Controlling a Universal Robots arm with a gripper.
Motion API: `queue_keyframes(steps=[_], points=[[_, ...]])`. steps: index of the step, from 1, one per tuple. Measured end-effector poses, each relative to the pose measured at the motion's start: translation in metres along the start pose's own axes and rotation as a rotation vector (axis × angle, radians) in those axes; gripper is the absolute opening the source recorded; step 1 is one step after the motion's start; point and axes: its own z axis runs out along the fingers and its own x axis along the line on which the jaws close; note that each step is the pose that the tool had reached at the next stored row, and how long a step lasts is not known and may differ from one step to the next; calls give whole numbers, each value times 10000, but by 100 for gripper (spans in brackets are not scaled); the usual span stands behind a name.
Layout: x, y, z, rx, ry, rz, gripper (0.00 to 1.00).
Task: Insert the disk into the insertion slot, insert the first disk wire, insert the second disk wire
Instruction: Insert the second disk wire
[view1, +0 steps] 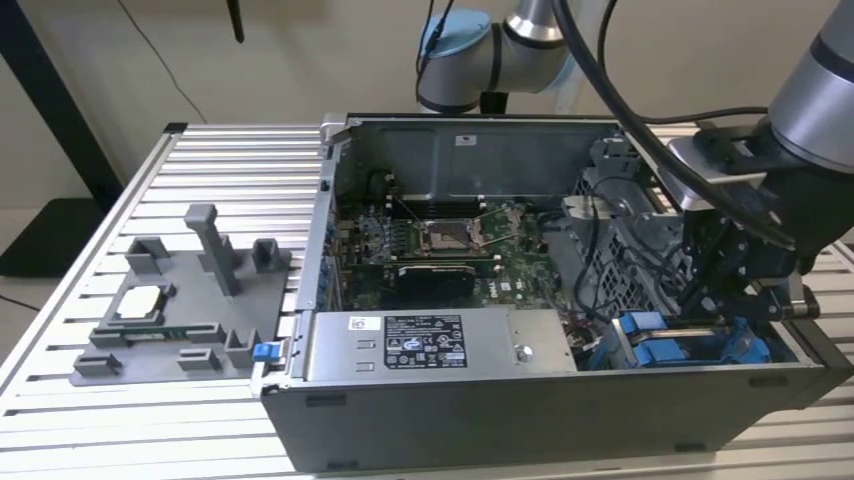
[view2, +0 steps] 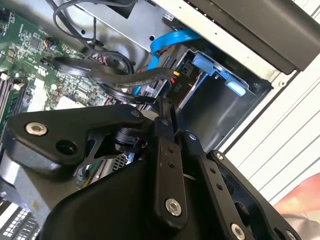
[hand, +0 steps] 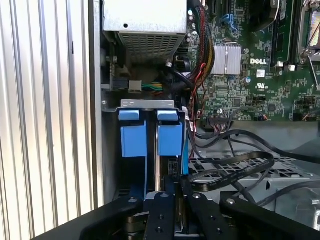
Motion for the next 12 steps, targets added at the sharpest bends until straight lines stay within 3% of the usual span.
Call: queue_keyframes(steps=[12], points=[[1, -17, 16, 0, 2, 9, 0]])
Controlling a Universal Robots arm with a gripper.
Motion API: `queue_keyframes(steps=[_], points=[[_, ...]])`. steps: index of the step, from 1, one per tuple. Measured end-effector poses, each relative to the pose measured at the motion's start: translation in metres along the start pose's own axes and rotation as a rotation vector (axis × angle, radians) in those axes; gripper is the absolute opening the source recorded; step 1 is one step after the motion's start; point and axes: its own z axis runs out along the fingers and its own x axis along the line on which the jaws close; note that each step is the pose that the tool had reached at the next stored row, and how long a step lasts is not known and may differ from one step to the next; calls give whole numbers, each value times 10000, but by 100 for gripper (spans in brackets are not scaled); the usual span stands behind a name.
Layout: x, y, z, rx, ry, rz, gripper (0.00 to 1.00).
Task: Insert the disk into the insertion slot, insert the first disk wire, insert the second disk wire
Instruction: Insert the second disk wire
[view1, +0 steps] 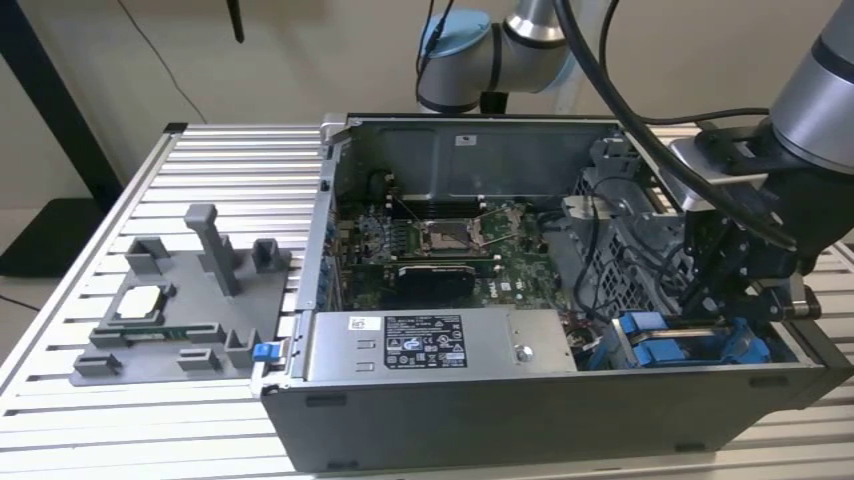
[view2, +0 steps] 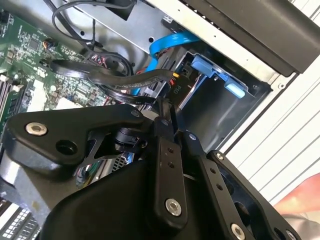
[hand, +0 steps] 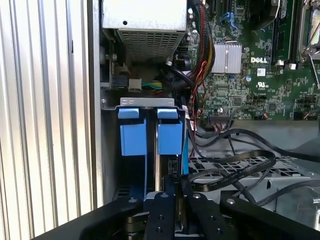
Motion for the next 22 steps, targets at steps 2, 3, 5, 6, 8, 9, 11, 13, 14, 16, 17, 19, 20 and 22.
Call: queue_keyframes(steps=[2, 3, 5, 6, 8, 9, 11, 13, 14, 16, 17, 19, 20, 22], points=[[0, -2, 2, 0, -1, -1, 0], [0, -2, 2, 0, -1, -1, 0], [0, -2, 2, 0, -2, 1, 0], [-1, -2, 3, 0, -2, 1, 0], [-1, -2, 3, 0, -3, 2, 0], [-1, -2, 2, 1, -2, 1, 0], [-1, 1, 2, 1, -3, 1, 0], [-2, 4, 2, 1, -2, 1, 0], [-2, 6, 2, 1, -2, 1, 0], [-4, 11, 6, -1, -12, 1, 0], [-4, 13, 8, 0, -15, 1, 0], [-5, 15, 3, 1, -4, 1, 0], [-5, 16, 2, 1, -3, 2, 0], [-5, 16, 8, 0, -3, 2, 0]])
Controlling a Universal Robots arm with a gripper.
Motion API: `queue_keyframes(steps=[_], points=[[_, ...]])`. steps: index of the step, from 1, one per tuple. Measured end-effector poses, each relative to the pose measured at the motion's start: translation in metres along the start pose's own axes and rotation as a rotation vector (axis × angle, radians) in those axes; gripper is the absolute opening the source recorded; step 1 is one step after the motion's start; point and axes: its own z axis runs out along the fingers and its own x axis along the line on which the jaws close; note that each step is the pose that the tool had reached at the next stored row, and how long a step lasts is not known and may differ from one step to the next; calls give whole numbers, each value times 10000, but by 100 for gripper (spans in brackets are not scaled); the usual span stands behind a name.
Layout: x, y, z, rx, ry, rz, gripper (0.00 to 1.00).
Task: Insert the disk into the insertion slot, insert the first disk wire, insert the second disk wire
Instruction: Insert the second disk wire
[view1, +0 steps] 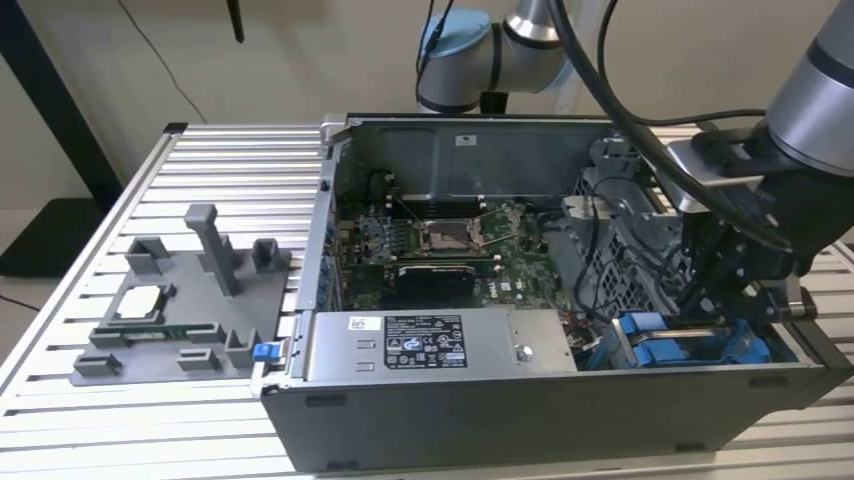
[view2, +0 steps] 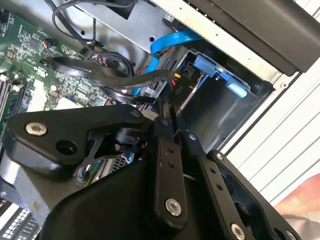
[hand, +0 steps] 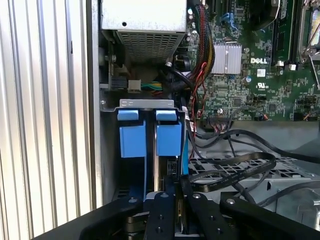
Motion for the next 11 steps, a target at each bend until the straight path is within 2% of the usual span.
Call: queue_keyframes(steps=[7, 8, 11], points=[[3, 2, 38, 2, -1, 1, 0], [3, 2, 36, 3, 0, 1, 100], [0, 0, -13, 3, 0, 1, 100]])
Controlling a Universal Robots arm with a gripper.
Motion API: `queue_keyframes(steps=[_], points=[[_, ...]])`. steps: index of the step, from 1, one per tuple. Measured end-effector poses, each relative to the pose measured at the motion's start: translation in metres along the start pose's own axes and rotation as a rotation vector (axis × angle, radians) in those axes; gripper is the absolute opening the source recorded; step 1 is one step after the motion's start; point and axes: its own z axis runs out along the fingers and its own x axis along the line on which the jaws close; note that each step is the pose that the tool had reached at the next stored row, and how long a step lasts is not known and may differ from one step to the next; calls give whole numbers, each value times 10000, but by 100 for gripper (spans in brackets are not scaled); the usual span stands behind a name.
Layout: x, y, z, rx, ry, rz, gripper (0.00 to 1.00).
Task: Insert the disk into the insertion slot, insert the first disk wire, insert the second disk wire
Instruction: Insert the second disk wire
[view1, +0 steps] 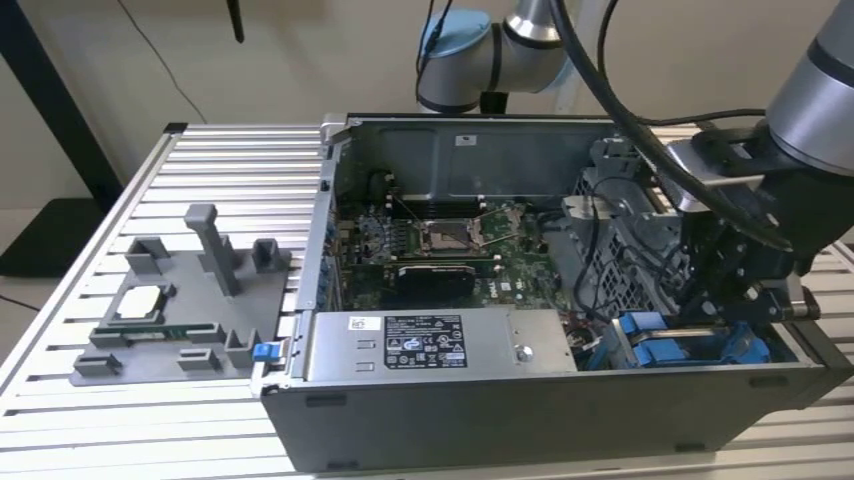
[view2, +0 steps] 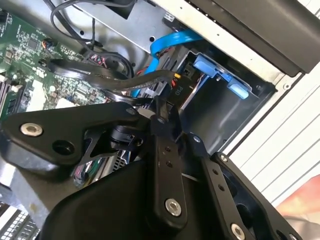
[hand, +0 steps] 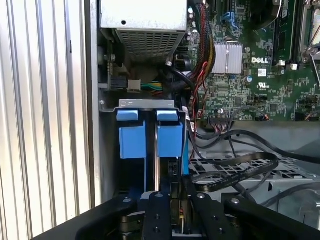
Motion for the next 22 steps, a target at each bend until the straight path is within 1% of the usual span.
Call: queue_keyframes(steps=[2, 8, 11, 17, 22], points=[[-3, -1, -33, 0, 1, 7, 100], [-7, -4, -86, 1, 3, 12, 100], [-11, -6, -132, 1, 2, 12, 100], [-20, -12, -260, 0, 1, 12, 100], [-31, -18, -399, 1, 2, 12, 100]])
